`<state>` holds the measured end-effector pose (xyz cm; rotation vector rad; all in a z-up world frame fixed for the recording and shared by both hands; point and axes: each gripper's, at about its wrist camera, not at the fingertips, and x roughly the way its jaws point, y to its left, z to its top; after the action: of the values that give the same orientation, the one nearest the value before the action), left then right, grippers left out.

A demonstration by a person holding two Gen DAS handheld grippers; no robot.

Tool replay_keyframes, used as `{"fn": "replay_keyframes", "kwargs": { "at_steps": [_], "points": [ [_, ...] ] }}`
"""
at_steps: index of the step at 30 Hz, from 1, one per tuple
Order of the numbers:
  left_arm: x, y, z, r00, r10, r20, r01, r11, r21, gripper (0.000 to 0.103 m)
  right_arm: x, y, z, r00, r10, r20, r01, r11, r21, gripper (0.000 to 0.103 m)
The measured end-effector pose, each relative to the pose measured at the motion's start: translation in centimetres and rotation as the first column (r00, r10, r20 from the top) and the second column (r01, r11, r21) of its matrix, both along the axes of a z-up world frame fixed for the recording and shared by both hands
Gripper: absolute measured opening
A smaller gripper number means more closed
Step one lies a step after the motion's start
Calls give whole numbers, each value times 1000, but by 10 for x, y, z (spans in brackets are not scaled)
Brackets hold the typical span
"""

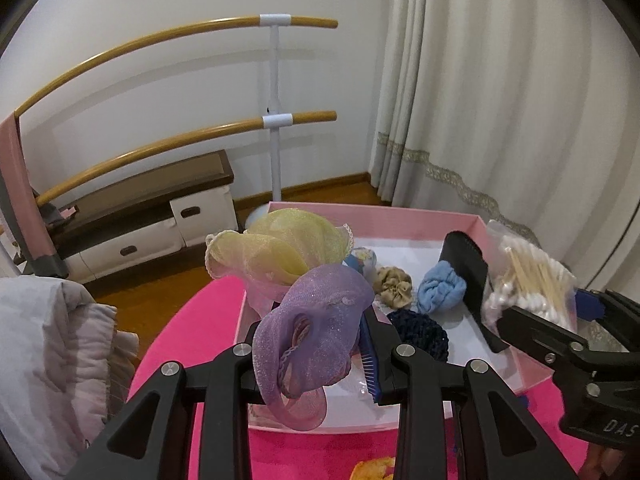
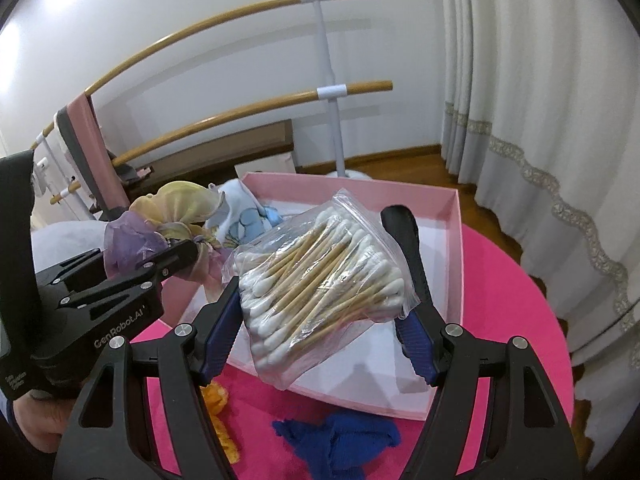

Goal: Organize soft objects
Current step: 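Lift and carry the scrunchie and swab bag with both tools over the pink box, then open both tools to drop the scrunchie and swab bag into the box, then withdraw both tools from the box and pull back from the table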

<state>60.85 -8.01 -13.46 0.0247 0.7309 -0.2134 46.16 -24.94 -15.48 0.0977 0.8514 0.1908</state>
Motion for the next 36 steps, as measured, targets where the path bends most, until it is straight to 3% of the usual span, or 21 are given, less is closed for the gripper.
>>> {"fn": "replay_keyframes", "kwargs": {
  "at_steps": [6, 10, 11, 13, 16, 23, 30, 36],
  "points": [
    [21, -7, -8, 1000, -18, -14, 18, 1000, 10, 39, 9, -5, -14, 1000, -7, -28, 7, 1000, 5, 71],
    [29, -11, -11, 1000, 0, -6, 0, 999, 37, 75, 15, -4, -20, 999, -13, -44, 13, 1000, -5, 80],
    [31, -10, -11, 1000, 13, 1, -13, 999, 49, 79, 15, -4, -21, 999, -14, -46, 14, 1000, -5, 82],
    [26, -11, -13, 1000, 26, 14, -27, 998, 56, 92, 12, -6, -21, 999, -24, -38, 24, 1000, -4, 96],
    [19, -10, -11, 998, 50, 47, -54, 996, 71, 101, 6, -9, -17, 999, -34, -22, 34, 999, 4, 103],
    [-1, -3, -4, 989, 101, 113, -114, 987, 117, 103, -12, -13, -8, 999, -51, -7, 51, 998, 39, 103],
    [-65, -4, -11, 981, 123, 151, -140, 984, 109, 103, -38, -14, 10, 995, -95, 42, 92, 994, 51, 103],
    [-120, 3, 5, 976, 120, 183, -138, 986, 94, 103, -77, -12, 30, 989, -115, 95, 109, 992, 60, 103]
  ]
}}
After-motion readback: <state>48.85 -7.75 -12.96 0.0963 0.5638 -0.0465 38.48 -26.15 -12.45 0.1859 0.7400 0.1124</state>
